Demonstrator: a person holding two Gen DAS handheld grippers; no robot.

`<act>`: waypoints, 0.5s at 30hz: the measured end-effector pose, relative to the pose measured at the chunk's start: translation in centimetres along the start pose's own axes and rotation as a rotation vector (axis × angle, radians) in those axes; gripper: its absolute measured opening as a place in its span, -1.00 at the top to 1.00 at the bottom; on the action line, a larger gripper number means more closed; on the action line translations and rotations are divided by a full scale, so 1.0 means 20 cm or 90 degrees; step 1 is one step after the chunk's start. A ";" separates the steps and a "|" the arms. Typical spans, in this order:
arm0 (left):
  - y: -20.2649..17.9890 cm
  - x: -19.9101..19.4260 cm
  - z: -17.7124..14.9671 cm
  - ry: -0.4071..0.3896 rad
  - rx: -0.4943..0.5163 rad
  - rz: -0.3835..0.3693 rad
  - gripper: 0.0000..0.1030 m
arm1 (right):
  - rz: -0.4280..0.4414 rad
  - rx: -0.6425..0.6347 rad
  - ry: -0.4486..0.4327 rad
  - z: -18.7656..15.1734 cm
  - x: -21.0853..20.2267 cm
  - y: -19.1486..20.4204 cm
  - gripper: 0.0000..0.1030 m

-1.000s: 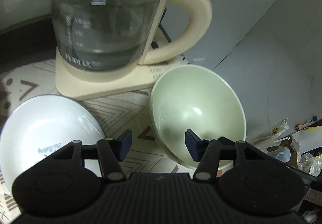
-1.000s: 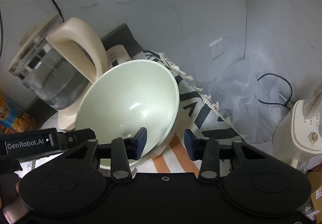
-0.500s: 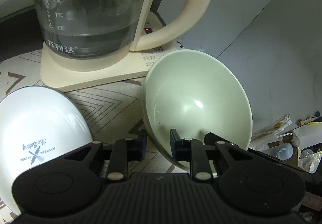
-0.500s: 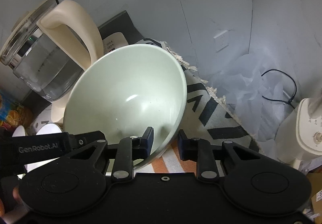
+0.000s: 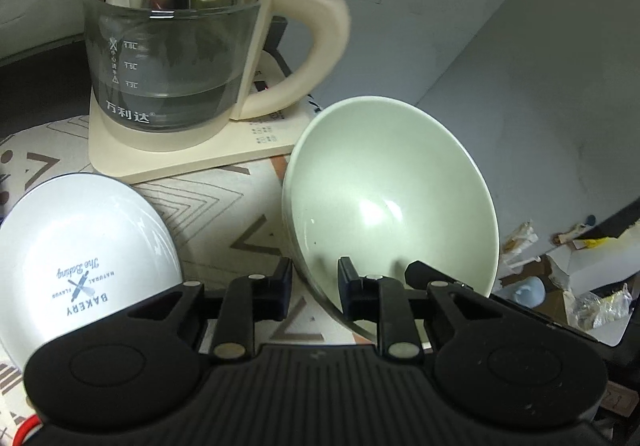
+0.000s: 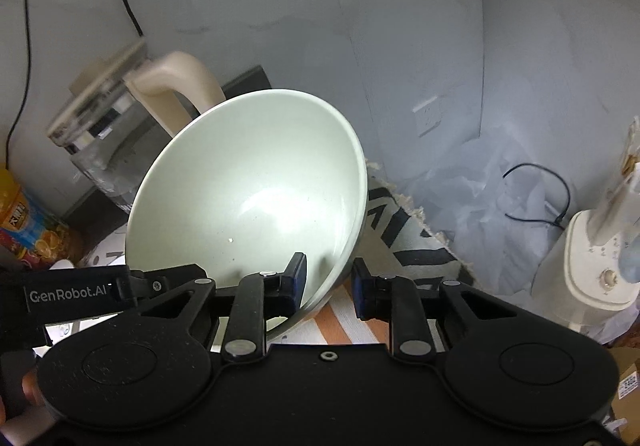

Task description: Organize plates and bowls

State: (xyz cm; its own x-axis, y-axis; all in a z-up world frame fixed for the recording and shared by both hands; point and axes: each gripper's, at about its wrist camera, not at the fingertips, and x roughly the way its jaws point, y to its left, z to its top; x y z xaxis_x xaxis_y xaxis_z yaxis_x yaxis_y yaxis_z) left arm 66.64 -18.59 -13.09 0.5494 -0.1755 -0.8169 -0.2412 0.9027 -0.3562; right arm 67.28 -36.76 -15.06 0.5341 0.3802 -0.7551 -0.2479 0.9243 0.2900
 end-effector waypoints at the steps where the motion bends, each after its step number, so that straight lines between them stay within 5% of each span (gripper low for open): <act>1: -0.01 -0.02 -0.01 -0.001 0.009 -0.002 0.57 | -0.002 -0.001 -0.005 -0.01 -0.03 0.01 0.54; 15: -0.01 -0.31 -0.15 -0.017 0.033 -0.014 0.57 | -0.009 -0.014 -0.070 -0.13 -0.37 0.15 0.53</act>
State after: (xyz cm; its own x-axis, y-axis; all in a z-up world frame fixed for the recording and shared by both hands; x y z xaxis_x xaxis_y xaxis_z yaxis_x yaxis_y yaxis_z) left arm 60.96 -18.76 -9.34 0.5752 -0.1864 -0.7965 -0.1873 0.9178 -0.3501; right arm 60.48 -36.99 -10.12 0.6234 0.3692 -0.6892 -0.2564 0.9293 0.2658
